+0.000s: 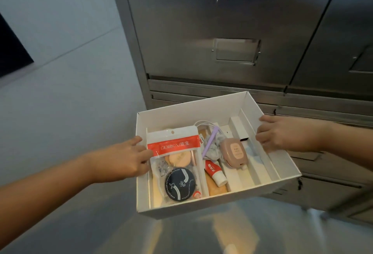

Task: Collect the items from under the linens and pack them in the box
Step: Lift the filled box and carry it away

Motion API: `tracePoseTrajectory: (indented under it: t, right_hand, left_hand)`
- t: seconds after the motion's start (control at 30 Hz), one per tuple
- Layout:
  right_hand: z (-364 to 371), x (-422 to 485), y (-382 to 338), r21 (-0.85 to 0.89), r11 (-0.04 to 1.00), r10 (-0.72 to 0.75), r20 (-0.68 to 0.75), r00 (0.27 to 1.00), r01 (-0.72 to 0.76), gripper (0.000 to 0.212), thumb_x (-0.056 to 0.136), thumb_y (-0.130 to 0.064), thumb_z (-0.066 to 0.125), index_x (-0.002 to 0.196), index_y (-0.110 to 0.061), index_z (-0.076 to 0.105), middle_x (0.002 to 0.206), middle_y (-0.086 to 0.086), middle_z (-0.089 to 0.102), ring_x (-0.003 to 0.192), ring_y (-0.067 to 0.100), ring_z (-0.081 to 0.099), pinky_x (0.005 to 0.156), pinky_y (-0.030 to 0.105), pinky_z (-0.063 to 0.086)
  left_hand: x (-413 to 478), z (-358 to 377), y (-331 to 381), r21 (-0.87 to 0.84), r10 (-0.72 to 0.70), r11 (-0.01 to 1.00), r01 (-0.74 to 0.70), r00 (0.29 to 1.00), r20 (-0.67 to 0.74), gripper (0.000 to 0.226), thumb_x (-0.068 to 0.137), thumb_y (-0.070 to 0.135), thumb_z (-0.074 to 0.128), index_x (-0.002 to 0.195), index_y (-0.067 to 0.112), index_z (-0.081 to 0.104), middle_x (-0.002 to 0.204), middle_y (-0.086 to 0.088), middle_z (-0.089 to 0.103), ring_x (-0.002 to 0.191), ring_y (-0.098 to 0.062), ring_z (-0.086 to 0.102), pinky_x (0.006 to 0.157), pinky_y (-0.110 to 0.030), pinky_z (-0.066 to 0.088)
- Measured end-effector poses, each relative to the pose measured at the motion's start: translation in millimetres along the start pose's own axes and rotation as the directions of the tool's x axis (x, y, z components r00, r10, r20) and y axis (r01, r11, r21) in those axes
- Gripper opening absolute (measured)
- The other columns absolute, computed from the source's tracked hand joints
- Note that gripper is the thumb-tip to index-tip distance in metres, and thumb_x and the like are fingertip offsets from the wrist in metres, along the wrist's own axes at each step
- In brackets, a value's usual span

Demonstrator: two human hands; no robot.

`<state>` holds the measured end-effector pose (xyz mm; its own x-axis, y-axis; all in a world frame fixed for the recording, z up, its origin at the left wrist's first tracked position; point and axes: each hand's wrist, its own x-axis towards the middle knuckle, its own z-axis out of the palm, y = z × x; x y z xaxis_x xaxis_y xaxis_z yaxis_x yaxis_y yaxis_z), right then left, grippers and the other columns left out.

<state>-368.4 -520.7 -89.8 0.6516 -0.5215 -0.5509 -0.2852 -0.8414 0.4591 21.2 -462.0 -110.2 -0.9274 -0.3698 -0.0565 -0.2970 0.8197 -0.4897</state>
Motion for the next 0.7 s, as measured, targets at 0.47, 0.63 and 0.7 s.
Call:
tracePoseTrajectory:
  t: [0.47, 0.63, 0.7]
  right_hand:
    - [91.8, -139.7, -35.8, 0.187, 0.946, 0.233, 0.178, 0.956, -0.265, 0.034, 0.094, -0.017, 0.048, 0.126, -0.03, 0.051, 0.133, -0.003, 0.044, 0.129, 0.019, 0.033, 0.114, 0.039, 0.002]
    - [141.2, -208.7, -47.9, 0.261, 0.891, 0.318, 0.227, 0.921, -0.372, 0.036, 0.091, -0.019, 0.056, 0.124, -0.032, 0.052, 0.132, -0.004, 0.047, 0.128, 0.017, 0.036, 0.114, 0.039, 0.003]
    - [160.3, -235.9, -54.1, 0.28, 0.869, 0.35, 0.234, 0.907, -0.407, 0.038, 0.089, -0.02, 0.059, 0.125, -0.033, 0.052, 0.131, -0.005, 0.047, 0.128, 0.016, 0.036, 0.113, 0.038, 0.0]
  left_hand:
    - [155.4, -18.4, -2.2, 0.073, 0.333, 0.943, -0.326, 0.934, -0.129, 0.027, 0.05, 0.011, 0.085, 0.066, 0.017, 0.064, 0.073, -0.003, 0.061, 0.062, -0.019, 0.06, 0.068, -0.039, 0.056]
    - [239.0, -38.6, 19.4, 0.124, 0.436, 0.9, -0.419, 0.881, -0.185, 0.023, 0.055, 0.012, 0.083, 0.067, 0.015, 0.064, 0.073, -0.003, 0.061, 0.06, -0.019, 0.06, 0.067, -0.039, 0.056]
    - [271.0, -48.2, 29.8, 0.136, 0.466, 0.884, -0.446, 0.861, -0.206, 0.022, 0.055, 0.011, 0.083, 0.067, 0.015, 0.064, 0.074, -0.004, 0.062, 0.061, -0.019, 0.06, 0.066, -0.039, 0.056]
